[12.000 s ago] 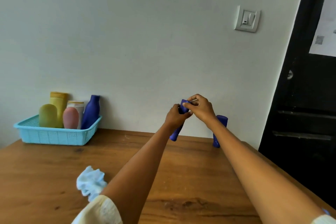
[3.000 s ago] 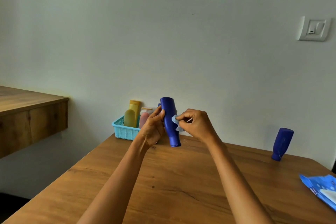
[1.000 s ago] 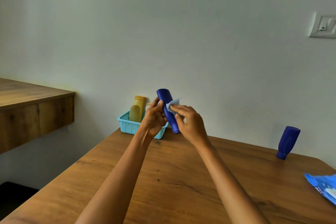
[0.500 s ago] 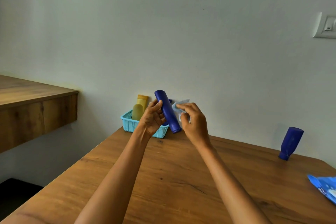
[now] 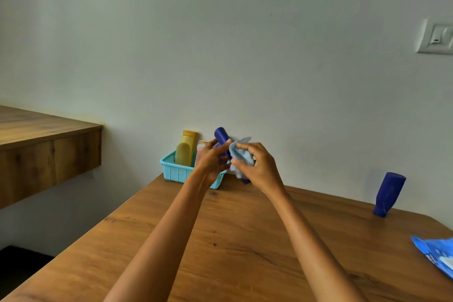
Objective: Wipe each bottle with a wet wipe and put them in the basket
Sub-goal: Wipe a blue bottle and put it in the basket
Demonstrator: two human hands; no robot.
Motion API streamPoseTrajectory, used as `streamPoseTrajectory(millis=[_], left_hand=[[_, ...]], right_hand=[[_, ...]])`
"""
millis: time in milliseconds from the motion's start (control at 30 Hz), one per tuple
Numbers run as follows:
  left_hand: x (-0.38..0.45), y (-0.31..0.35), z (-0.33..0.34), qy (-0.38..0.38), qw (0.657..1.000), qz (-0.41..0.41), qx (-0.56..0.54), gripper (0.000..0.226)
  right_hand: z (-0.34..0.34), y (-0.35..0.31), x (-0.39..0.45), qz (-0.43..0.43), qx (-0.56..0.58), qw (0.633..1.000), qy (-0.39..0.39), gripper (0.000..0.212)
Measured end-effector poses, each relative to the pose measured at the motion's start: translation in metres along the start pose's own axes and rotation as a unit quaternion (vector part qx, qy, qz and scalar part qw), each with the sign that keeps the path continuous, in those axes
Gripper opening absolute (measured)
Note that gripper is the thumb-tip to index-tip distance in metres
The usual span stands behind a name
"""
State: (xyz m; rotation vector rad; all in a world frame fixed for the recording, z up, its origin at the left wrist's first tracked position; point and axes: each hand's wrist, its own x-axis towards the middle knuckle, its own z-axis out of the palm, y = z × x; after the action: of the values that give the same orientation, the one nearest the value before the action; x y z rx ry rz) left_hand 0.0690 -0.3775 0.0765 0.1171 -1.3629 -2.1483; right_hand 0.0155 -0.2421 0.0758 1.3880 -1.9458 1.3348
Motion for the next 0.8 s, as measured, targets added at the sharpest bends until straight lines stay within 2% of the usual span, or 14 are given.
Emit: streamPoseTrajectory(millis=[67,267,433,533,633,800], left_hand=[[0.001,-0.005,0.003,0.010,1.000,-0.009,0.011,0.059],[0.004,-0.007,0.009,0.010,0.999,-0.030,0.039,0.052],[0.006,-0.006,0.005,0.008,0.999,-0.044,0.004,0.041],[0.006,-0.004,-0.003,-0.005,0.999,-0.028,-0.033,0.029],[0.005,-0.003,-0.002,-0.033,0.999,0.001,-0.018,0.019],[0.002,-0.011,0.002,-0.059,0.997,0.002,-0.052,0.024]], right_hand=[[0.001,0.005,-0.001,-0.003,-0.029,0.999,-0.014,0.039],[-0.005,0.010,0.000,0.056,0.004,0.998,0.013,0.037],[-0.012,0.006,0.001,0.120,0.106,0.987,0.025,0.033],[-0.017,0.008,0.000,0.187,0.236,0.952,0.052,0.021],[-0.019,0.006,-0.002,0.251,0.338,0.905,0.056,0.020],[-0.019,0.001,-0.002,0.291,0.433,0.853,0.024,0.010]])
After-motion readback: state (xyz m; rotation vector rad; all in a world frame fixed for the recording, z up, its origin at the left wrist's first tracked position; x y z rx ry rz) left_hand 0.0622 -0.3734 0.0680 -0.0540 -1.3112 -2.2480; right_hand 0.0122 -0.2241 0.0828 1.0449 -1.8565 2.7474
